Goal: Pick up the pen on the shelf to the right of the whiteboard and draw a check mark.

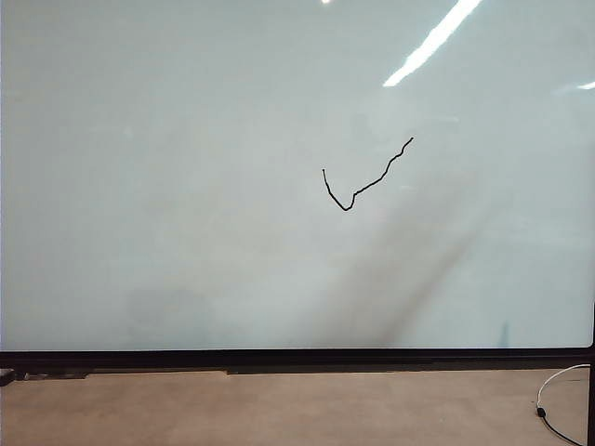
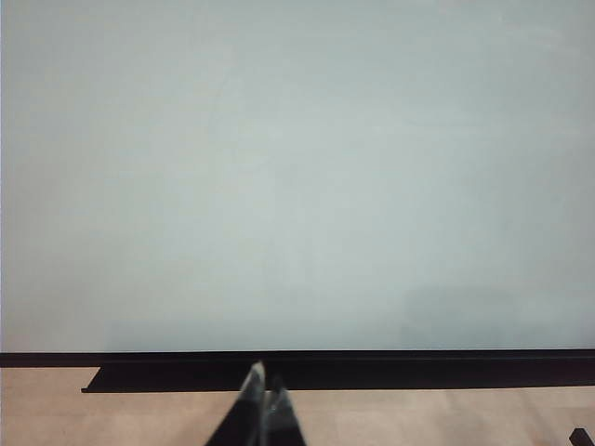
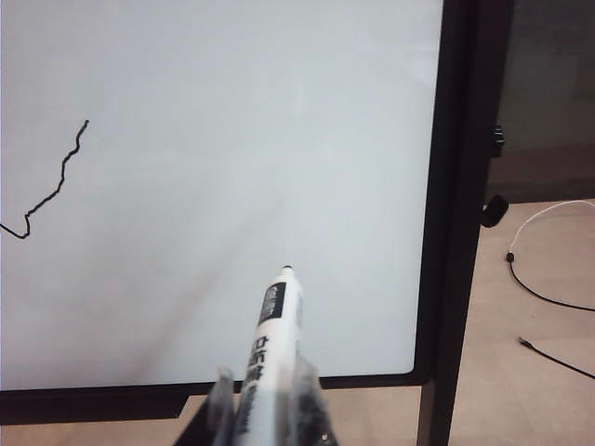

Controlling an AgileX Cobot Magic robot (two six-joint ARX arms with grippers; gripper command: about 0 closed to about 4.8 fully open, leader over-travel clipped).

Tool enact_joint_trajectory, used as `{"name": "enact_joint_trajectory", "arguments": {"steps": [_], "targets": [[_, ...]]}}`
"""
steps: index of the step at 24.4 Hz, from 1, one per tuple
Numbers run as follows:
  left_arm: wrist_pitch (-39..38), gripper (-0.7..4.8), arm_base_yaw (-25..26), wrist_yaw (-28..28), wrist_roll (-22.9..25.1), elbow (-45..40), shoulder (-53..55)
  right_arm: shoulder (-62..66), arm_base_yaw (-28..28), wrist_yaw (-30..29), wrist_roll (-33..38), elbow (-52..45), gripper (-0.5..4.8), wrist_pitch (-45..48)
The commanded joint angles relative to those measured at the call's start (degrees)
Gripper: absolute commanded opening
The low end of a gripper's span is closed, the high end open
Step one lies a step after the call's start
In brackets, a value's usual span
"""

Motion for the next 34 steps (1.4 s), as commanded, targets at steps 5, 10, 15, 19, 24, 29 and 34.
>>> {"name": "enact_joint_trajectory", "arguments": {"steps": [5,10,15,19,24,29,34], "targets": [[0.7,-0.05,0.0,0.0,0.2,0.2,0.0,-7.6,0.0,1.0,-0.2,-1.9,-0.05,-4.4],[0.7,-0.04,0.0,0.0,0.2,0.2,0.0,-8.0,0.1,1.1,-0.2,-2.2,-0.05,-5.4],[0.7,-0.04,0.0,0.0,0.2,0.2,0.0,-8.0,0.0,2.8,-1.7,-2.2,-0.05,-5.4],[0.7,-0.05,0.0,0.0,0.2,0.2,0.0,-8.0,-1.5,3.5,-2.4,-2.3,-0.05,-5.5],[0.7,-0.04,0.0,0.0,0.2,0.2,0.0,-8.0,-5.8,-0.5,-2.9,-2.3,-0.05,-5.2],[0.7,-0.04,0.0,0.0,0.2,0.2,0.0,-8.0,-9.3,-4.3,-2.9,-2.3,-0.05,-4.9],[0.7,-0.04,0.0,0.0,0.2,0.2,0.0,-8.0,-9.3,-4.3,-2.9,-2.3,-0.05,-5.7]]}}
